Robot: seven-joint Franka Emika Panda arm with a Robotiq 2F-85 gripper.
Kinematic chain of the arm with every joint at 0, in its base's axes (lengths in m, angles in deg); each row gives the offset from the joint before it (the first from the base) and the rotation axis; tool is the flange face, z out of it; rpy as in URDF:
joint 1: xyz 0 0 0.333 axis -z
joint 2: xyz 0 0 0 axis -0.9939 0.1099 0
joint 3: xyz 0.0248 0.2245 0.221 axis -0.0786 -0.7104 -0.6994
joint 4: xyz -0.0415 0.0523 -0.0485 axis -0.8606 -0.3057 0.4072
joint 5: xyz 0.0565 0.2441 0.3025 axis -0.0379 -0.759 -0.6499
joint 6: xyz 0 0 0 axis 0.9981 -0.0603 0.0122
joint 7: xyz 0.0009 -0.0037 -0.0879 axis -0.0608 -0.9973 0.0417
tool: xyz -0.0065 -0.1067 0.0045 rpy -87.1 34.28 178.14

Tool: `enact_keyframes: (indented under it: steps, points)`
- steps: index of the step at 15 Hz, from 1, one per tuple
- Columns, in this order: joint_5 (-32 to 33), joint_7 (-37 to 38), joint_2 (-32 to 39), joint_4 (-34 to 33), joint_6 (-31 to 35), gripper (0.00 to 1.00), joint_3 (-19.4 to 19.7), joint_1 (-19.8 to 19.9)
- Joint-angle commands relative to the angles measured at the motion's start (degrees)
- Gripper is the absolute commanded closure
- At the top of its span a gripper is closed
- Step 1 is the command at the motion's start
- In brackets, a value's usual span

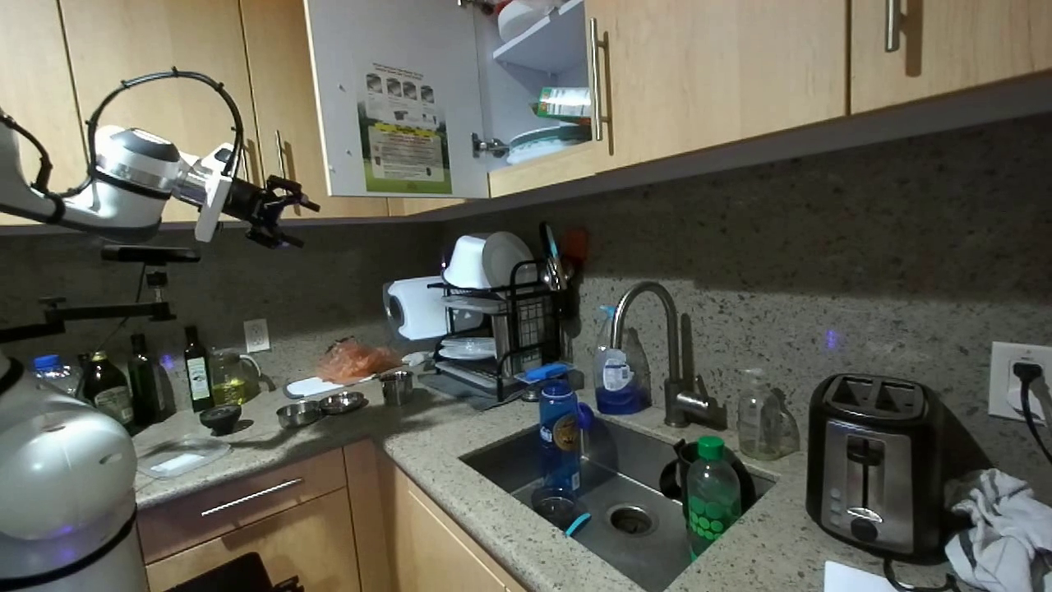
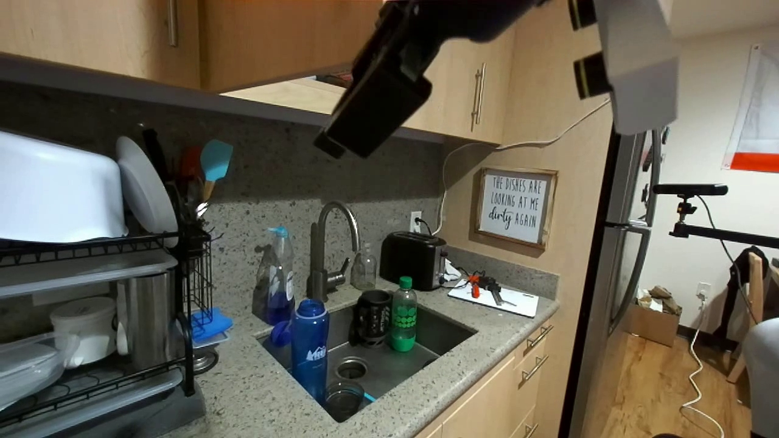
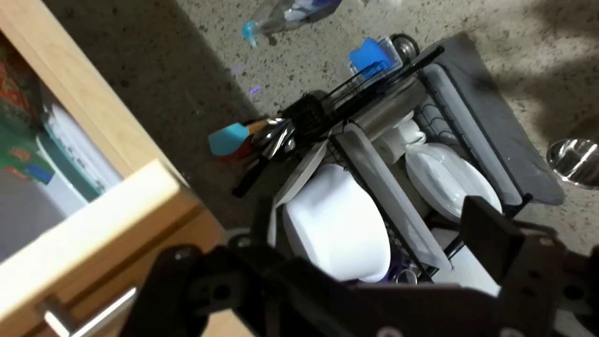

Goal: Close the top cupboard door

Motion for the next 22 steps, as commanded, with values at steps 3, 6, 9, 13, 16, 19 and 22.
enact_keyframes:
  steps: [3, 6, 9, 13, 16, 19, 22]
  points:
    - [9.20, 1.33, 2.59, -7.88, 0.51, 0.28, -2.44, 2.97]
    - [12.68, 2.19, 2.61, -9.69, 0.27, 0.51, -1.77, 2.97]
    - [14.62, 3.19, 2.38, -10.10, 0.42, 0.74, -0.62, 2.67]
    - [15.24, 5.38, 1.56, -8.69, 0.50, 0.95, 1.58, 1.91]
    - [14.67, 7.02, 1.00, -7.29, 0.66, 0.95, 3.80, 1.64]
    - [14.27, 9.12, -0.30, -5.30, 0.27, 0.93, 5.92, 1.18]
    - [13.79, 11.77, -2.54, -3.04, -0.62, 0.93, 7.32, 0.69]
